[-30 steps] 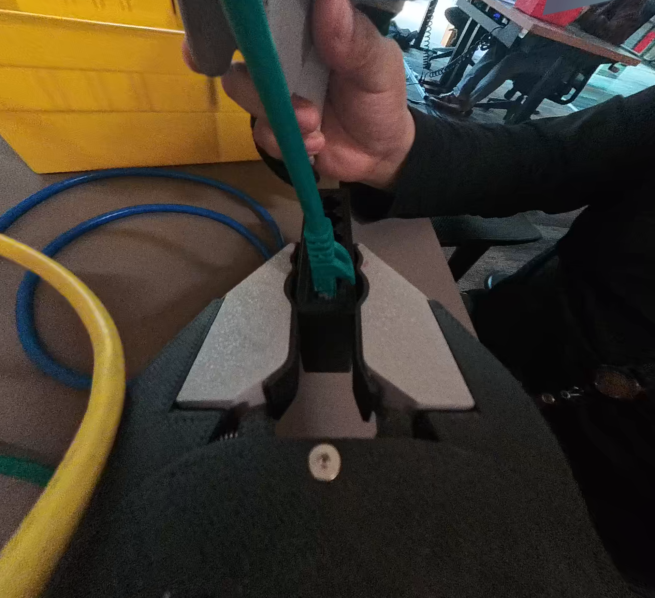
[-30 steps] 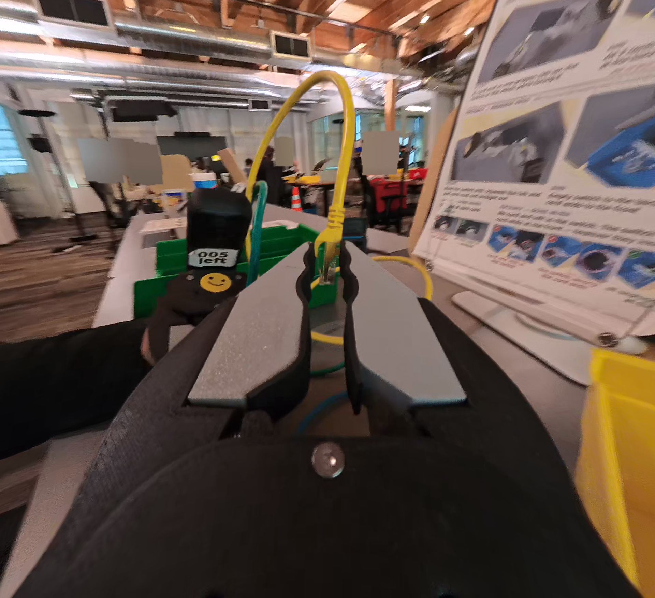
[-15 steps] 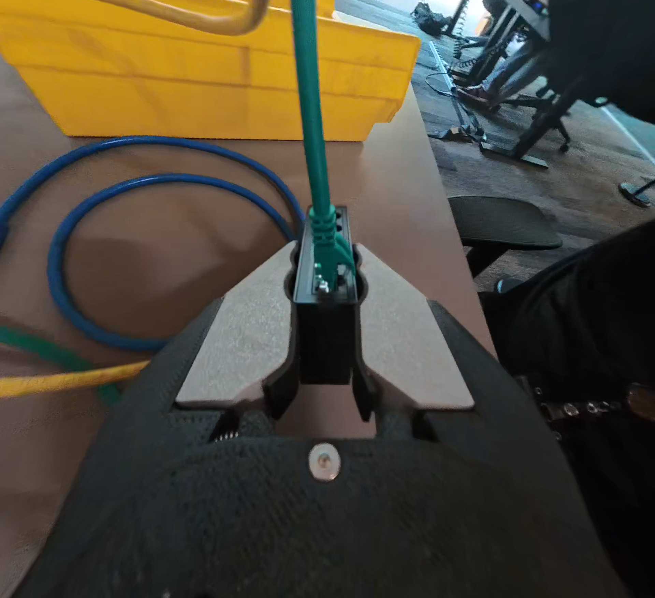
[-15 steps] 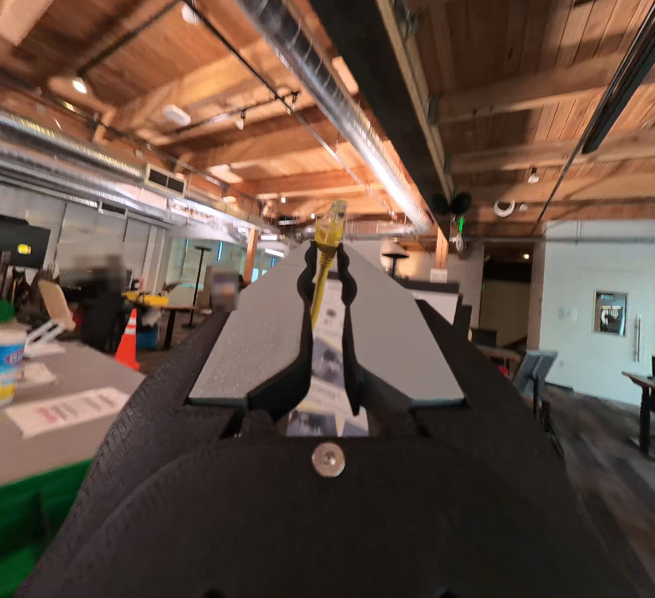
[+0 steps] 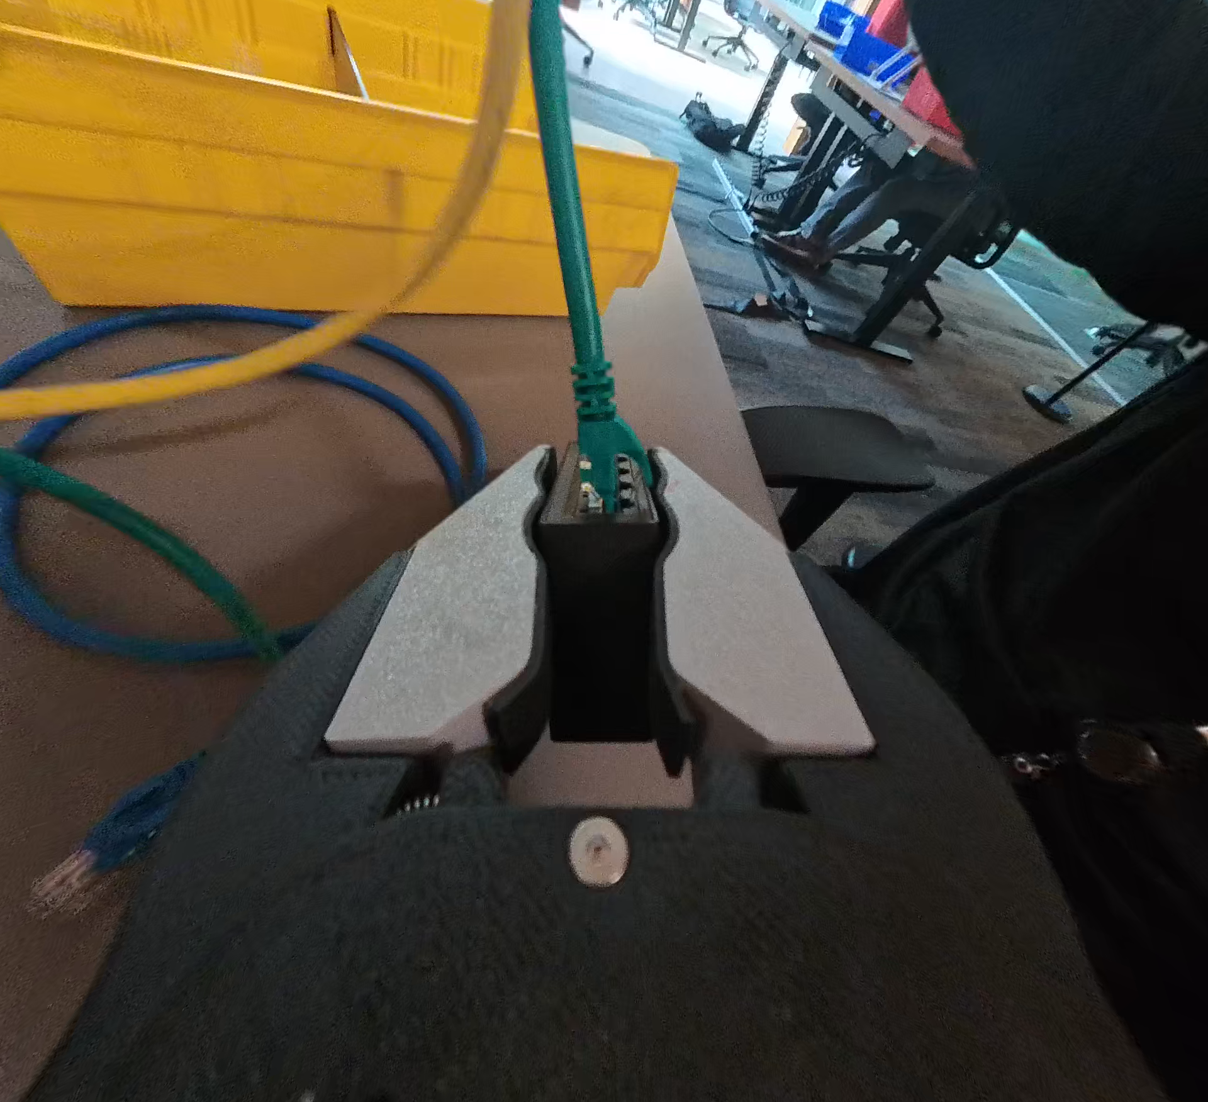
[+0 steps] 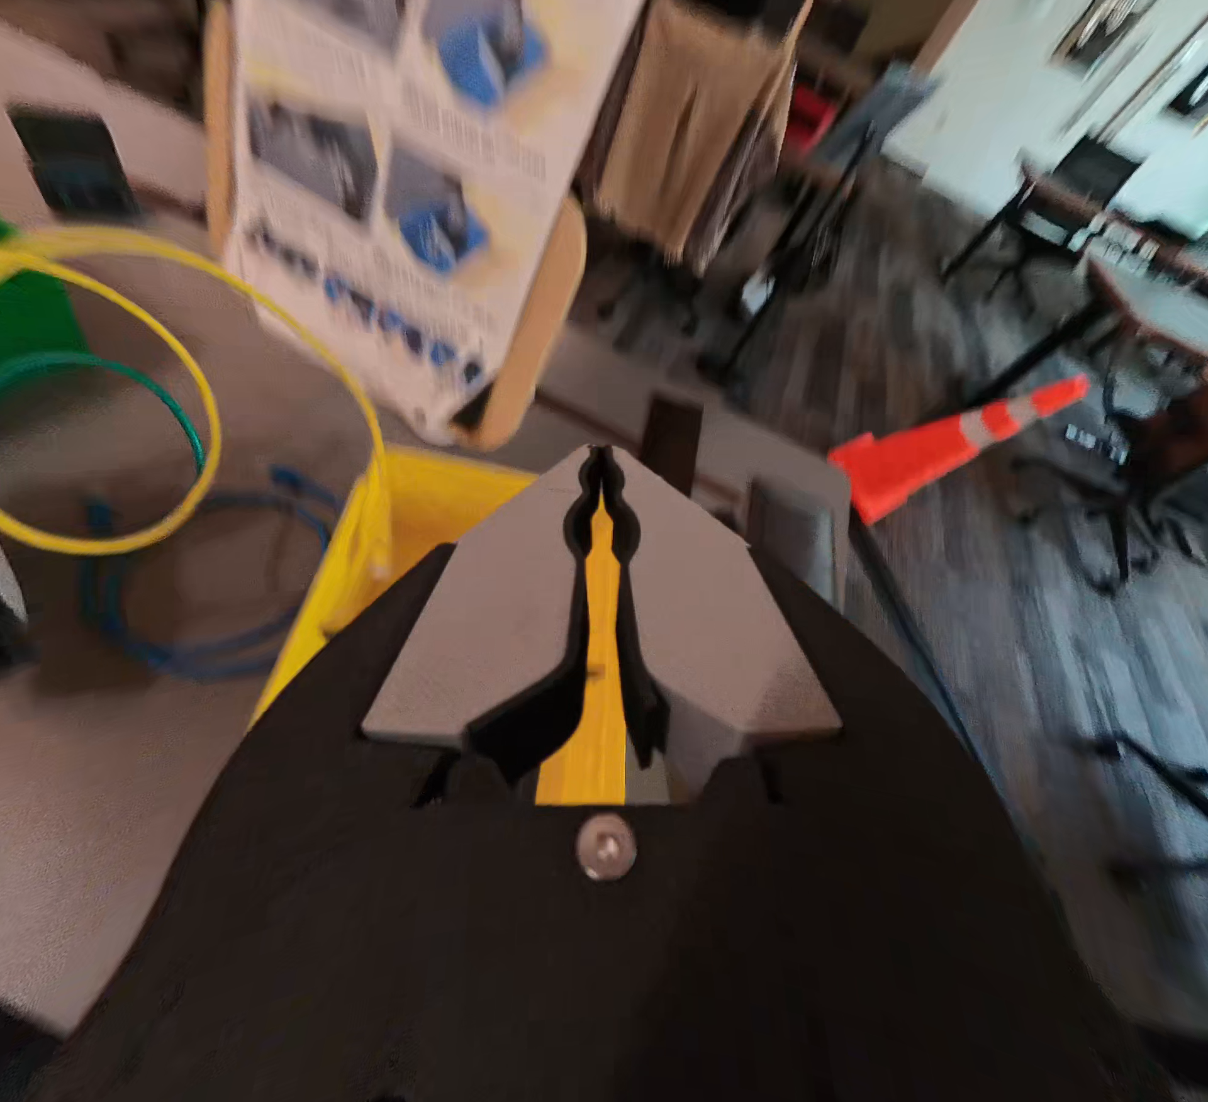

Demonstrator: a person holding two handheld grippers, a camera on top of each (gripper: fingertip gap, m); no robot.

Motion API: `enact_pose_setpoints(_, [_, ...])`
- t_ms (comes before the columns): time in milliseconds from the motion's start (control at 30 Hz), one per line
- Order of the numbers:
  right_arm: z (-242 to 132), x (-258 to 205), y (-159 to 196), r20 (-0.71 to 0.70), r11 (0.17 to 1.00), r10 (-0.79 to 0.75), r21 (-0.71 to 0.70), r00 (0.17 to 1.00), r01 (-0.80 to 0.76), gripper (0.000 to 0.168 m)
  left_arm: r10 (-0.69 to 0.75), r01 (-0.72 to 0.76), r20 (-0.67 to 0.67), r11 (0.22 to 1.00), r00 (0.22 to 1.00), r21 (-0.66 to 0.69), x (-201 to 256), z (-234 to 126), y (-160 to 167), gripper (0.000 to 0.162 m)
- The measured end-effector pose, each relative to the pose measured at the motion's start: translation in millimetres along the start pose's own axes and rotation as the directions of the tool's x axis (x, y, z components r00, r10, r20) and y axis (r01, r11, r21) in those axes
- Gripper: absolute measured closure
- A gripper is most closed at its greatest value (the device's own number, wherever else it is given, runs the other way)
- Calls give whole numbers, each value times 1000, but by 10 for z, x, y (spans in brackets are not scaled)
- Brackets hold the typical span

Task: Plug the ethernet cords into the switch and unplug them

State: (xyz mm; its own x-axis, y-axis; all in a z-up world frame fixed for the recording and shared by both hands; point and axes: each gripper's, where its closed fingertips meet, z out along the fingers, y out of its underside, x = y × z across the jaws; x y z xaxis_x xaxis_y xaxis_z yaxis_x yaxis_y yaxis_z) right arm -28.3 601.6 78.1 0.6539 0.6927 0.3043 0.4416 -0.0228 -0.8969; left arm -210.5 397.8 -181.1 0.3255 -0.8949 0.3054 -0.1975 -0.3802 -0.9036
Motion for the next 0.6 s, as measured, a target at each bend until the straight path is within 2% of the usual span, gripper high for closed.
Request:
enact_pose_setpoints(67, [143,-128,734,62,981,14,-194,998,-2,168,-18,20,32,997,999,-72,-60,107,131,137])
enact_pose_setpoints(133, [239,-303,1362,127,935,55,-355,990,-6,168,-41,41,-6,996,999,-85,-16,187,162,136])
enact_pose_setpoints(200, [302,-496,1623,176,923,42,-384,984,29,168,-33,31,-15,996,999,-84,2,213,157,136])
enact_pose_setpoints(267, [341,-825,1573,262,941,28,-333,965,63,168,-26,24,-17,996,1000,-84,7,216,157,136])
enact_pose_setpoints(367, [362,-1473,1254,419,966,41,-249,907,72,168,-32,31,-18,996,999,-81,5,216,157,136])
enact_pose_setpoints(500, [262,-2433,698,593,987,-25,-112,805,113,142,-27,26,-9,996,1000,-81,1,226,152,136])
enact_pose_setpoints(533, [246,-2626,594,602,987,-75,-68,795,145,142,-27,26,-8,996,1000,-81,0,225,153,136])
enact_pose_setpoints(600, [327,-2834,467,530,974,-191,-2,826,226,143,-24,24,-6,997,1000,-78,-2,222,154,136])
